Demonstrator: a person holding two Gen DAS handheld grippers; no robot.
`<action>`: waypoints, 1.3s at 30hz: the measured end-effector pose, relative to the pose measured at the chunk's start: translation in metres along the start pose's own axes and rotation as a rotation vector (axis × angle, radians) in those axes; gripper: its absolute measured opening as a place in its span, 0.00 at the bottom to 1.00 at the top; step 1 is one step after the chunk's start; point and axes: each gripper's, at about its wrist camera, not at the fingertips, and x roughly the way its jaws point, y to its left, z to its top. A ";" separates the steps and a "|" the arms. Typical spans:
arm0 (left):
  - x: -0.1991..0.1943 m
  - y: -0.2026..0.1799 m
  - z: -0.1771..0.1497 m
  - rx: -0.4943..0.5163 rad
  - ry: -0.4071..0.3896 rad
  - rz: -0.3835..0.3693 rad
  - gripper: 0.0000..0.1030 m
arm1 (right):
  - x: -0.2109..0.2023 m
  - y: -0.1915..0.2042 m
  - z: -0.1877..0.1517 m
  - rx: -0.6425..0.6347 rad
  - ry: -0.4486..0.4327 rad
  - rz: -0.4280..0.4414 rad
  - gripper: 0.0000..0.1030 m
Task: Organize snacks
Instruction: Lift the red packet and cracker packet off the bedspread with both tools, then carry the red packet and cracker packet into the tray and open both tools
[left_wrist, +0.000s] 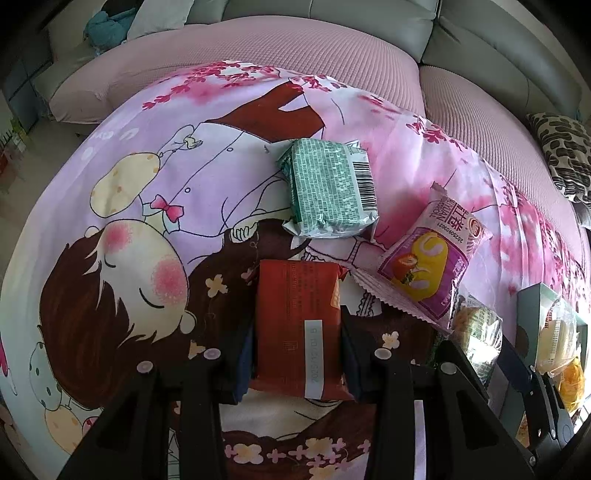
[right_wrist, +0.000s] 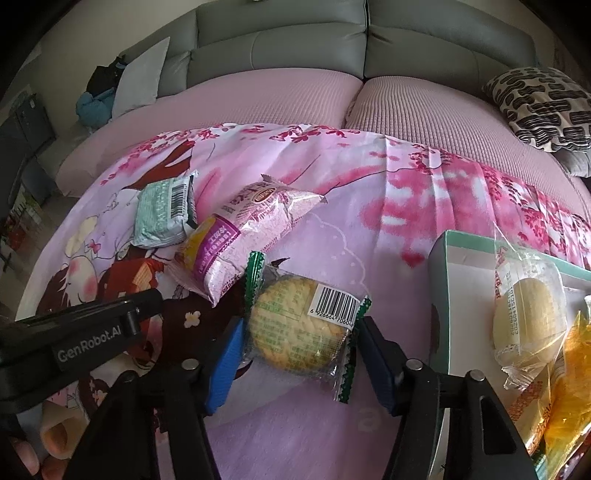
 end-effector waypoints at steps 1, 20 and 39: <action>0.000 0.000 -0.001 0.001 0.000 -0.002 0.41 | -0.001 0.000 0.000 -0.004 0.000 -0.002 0.60; -0.046 -0.006 0.001 0.026 -0.119 -0.054 0.41 | -0.051 -0.001 0.016 -0.001 -0.095 -0.021 0.58; -0.089 -0.040 -0.004 0.107 -0.210 -0.098 0.41 | -0.105 -0.039 0.019 0.104 -0.195 -0.044 0.58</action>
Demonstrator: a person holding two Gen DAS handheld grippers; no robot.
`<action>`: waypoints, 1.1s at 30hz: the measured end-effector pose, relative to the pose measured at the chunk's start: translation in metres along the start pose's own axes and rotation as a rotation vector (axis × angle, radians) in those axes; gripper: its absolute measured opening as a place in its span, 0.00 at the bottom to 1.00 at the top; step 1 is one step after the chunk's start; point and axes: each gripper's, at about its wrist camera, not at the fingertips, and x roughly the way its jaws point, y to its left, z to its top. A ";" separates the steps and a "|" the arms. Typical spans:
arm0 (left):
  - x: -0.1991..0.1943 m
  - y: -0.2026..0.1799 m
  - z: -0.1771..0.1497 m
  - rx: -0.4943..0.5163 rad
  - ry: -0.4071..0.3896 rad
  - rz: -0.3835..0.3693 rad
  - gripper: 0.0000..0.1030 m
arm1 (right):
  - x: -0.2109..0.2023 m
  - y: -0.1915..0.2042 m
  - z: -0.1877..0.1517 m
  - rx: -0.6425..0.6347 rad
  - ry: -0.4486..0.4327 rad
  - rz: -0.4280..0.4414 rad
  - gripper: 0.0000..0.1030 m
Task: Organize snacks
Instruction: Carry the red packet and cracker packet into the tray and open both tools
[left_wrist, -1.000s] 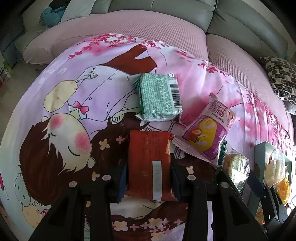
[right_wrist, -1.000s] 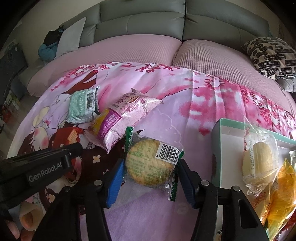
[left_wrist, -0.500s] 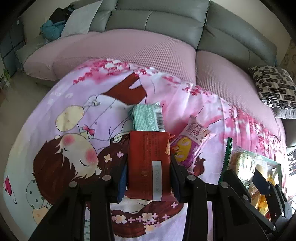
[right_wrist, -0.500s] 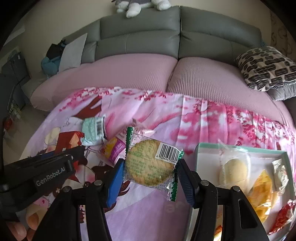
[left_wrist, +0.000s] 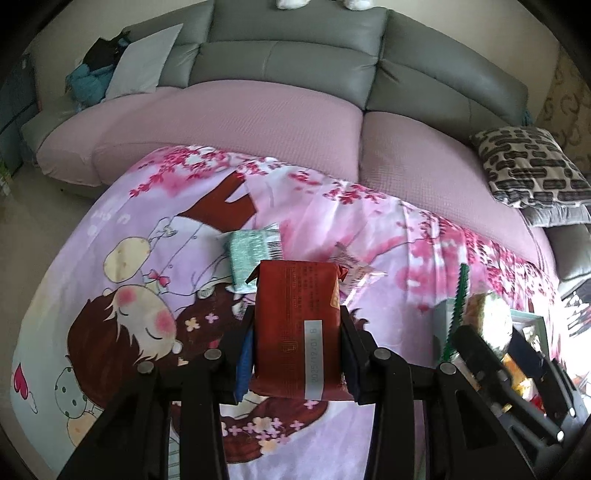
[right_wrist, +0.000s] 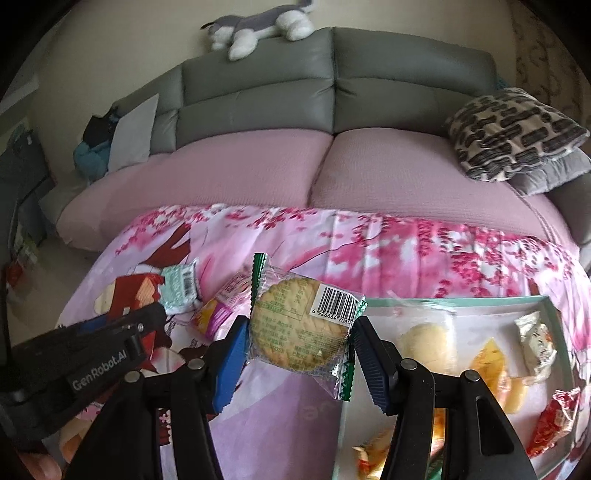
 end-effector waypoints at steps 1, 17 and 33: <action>-0.001 -0.004 0.000 0.011 -0.002 -0.005 0.41 | -0.003 -0.006 0.001 0.013 -0.005 -0.007 0.58; -0.012 -0.115 -0.033 0.266 0.015 -0.133 0.41 | -0.043 -0.144 -0.015 0.315 -0.044 -0.198 0.58; 0.024 -0.172 -0.067 0.353 0.111 -0.172 0.40 | -0.048 -0.206 -0.047 0.437 0.021 -0.285 0.58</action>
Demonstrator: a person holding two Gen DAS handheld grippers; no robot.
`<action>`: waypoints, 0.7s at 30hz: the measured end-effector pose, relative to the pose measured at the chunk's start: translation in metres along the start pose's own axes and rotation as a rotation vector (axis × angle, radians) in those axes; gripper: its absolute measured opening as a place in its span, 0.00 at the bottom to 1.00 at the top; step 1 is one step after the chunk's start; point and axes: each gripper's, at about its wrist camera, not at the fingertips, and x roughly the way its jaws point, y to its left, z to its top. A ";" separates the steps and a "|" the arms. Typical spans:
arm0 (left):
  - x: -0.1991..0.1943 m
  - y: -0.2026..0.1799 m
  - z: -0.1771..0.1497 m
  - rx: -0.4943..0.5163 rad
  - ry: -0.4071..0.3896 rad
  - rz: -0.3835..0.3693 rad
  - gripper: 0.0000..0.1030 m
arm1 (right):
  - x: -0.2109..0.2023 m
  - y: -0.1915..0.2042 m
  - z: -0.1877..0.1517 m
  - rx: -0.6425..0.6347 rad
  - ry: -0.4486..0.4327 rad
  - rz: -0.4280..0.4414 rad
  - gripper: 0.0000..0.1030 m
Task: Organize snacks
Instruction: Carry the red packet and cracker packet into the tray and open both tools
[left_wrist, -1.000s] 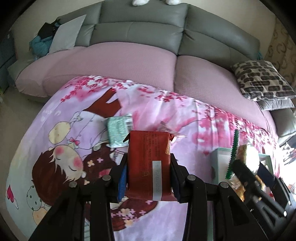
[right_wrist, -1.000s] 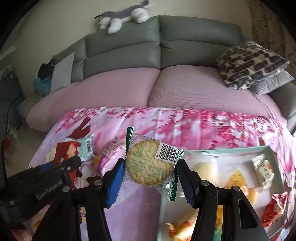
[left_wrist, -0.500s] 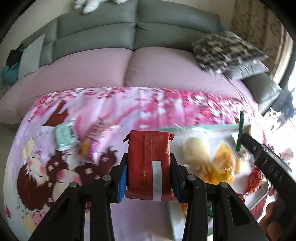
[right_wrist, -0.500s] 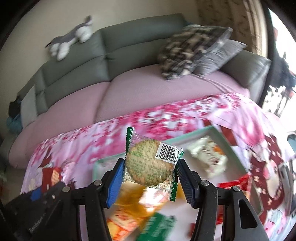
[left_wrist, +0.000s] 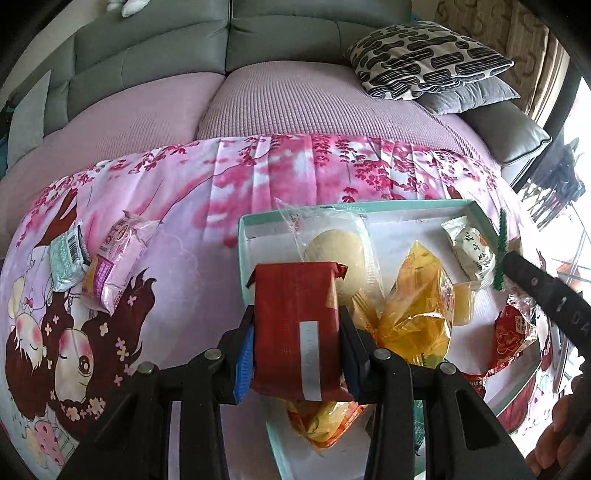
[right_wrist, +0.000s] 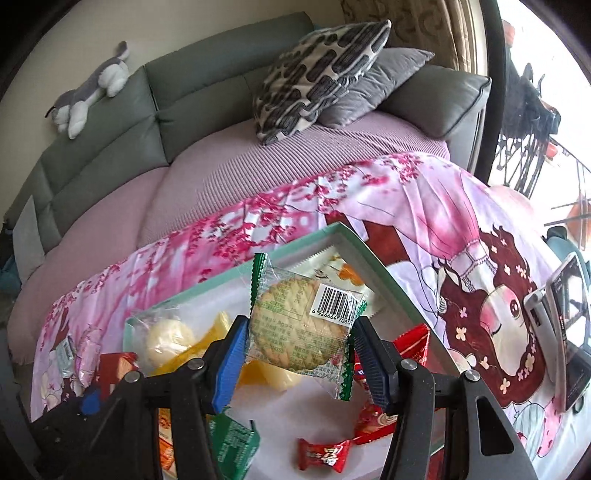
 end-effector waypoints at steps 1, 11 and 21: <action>0.000 -0.001 0.000 0.003 -0.003 -0.002 0.40 | 0.002 -0.002 -0.001 0.001 0.008 -0.004 0.58; 0.002 -0.010 -0.001 0.038 -0.002 -0.007 0.40 | 0.009 -0.006 -0.003 0.011 0.037 -0.016 0.59; 0.003 -0.011 0.000 0.046 0.002 -0.028 0.41 | 0.010 -0.007 -0.003 0.013 0.045 -0.022 0.62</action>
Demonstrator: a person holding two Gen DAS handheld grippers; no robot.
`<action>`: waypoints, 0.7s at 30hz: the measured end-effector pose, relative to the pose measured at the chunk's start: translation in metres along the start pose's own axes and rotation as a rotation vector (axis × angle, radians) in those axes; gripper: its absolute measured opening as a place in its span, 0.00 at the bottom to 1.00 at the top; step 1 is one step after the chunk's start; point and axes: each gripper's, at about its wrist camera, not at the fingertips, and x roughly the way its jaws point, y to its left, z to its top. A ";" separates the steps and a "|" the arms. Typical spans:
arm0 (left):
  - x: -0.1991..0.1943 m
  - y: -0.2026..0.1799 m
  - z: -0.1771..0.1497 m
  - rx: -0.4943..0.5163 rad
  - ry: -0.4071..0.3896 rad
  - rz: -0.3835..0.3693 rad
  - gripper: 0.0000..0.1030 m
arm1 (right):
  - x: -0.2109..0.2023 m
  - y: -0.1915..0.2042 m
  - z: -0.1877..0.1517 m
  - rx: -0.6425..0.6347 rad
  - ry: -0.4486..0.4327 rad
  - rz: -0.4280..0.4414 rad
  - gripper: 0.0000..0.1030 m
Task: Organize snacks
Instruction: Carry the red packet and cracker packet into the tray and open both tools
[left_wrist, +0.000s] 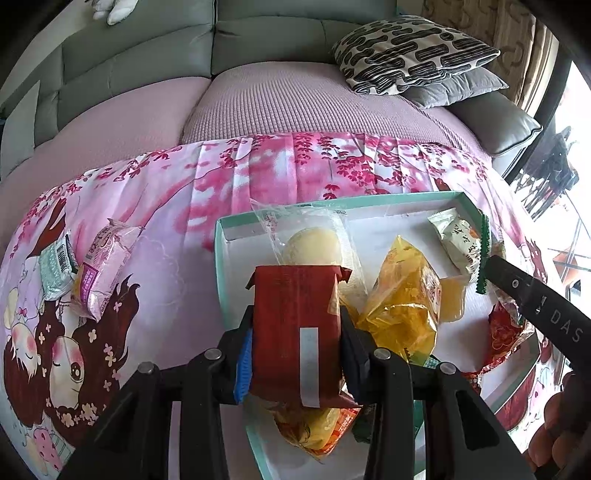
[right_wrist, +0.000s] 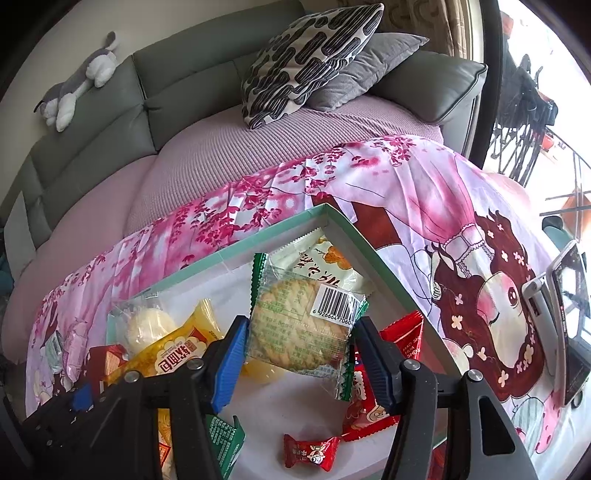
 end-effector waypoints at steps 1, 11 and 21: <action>0.001 0.001 0.000 -0.002 0.000 -0.003 0.41 | 0.000 0.000 0.000 0.001 0.001 0.000 0.62; -0.003 0.009 0.003 -0.038 -0.005 -0.012 0.66 | 0.000 0.002 0.001 -0.004 0.002 -0.007 0.70; -0.006 0.020 0.003 -0.076 -0.010 -0.030 0.77 | 0.002 0.007 0.000 -0.029 0.007 -0.017 0.79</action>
